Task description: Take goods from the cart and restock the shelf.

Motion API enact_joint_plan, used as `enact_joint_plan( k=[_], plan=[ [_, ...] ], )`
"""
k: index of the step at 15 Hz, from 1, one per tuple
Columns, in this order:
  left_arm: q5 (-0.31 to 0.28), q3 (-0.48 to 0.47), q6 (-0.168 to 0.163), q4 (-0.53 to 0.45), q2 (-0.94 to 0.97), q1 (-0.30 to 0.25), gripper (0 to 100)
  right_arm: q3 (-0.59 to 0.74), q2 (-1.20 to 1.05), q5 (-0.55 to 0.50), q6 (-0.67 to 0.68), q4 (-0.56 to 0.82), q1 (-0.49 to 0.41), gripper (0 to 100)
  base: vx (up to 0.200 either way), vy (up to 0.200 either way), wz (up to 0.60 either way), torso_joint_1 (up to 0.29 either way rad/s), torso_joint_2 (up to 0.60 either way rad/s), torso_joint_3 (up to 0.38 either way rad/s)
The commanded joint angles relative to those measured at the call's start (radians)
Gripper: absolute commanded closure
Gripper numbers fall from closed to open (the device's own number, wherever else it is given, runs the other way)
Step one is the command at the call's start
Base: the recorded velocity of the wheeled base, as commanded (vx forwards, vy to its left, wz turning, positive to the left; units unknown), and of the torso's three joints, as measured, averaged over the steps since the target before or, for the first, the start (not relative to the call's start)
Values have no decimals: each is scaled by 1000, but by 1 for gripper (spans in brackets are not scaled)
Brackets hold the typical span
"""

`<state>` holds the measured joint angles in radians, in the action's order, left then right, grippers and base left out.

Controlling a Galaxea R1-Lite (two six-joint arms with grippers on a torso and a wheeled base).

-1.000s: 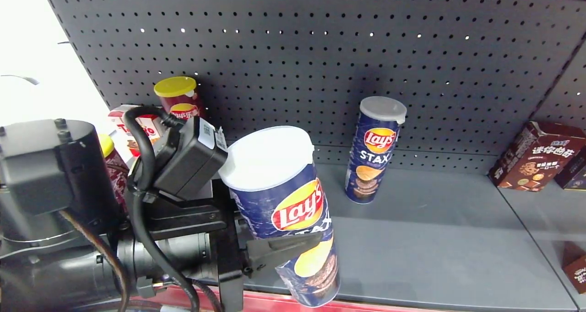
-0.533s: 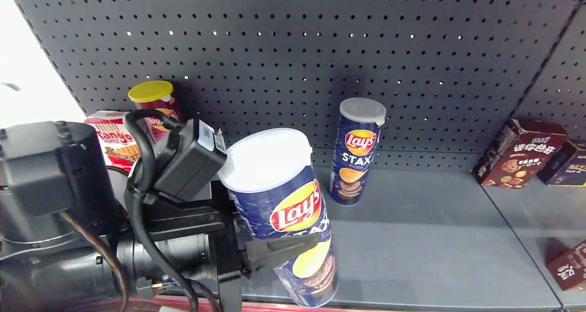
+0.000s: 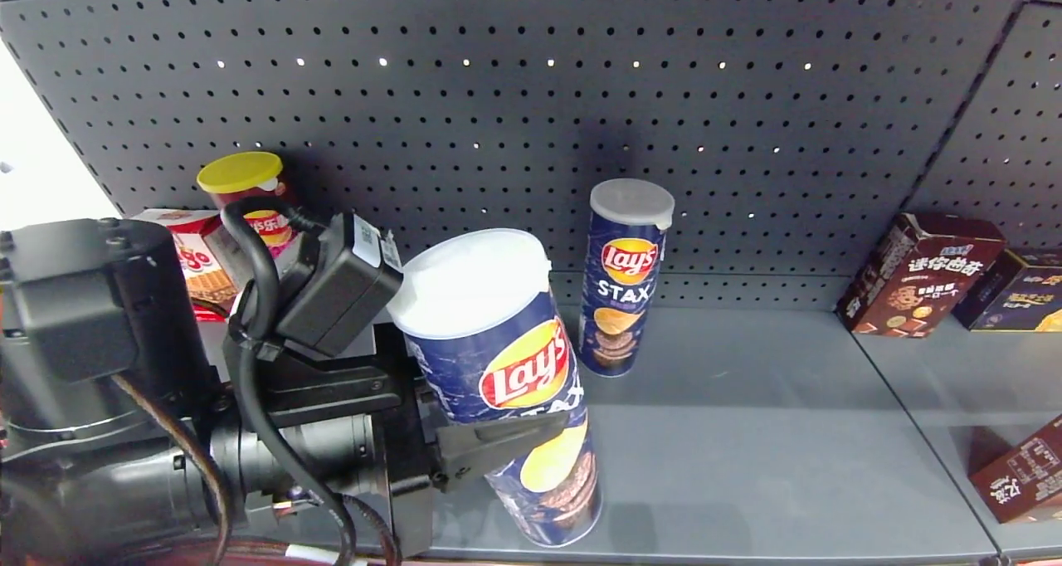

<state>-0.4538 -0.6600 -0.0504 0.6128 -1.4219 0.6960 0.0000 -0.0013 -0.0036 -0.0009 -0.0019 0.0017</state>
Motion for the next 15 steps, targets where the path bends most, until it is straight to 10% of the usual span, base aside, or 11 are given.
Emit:
enact_joint_plan(
  k=[1, 15],
  plan=[
    [0, 17, 0, 1, 12, -19, 100, 0, 1, 10, -4, -1, 0, 0, 0, 0, 0, 0, 0, 0],
    [3, 97, 7, 10, 86, -96, 100, -532, 615, 295, -145, 36, 199, 0, 0, 0, 0, 0, 0, 0]
  ],
)
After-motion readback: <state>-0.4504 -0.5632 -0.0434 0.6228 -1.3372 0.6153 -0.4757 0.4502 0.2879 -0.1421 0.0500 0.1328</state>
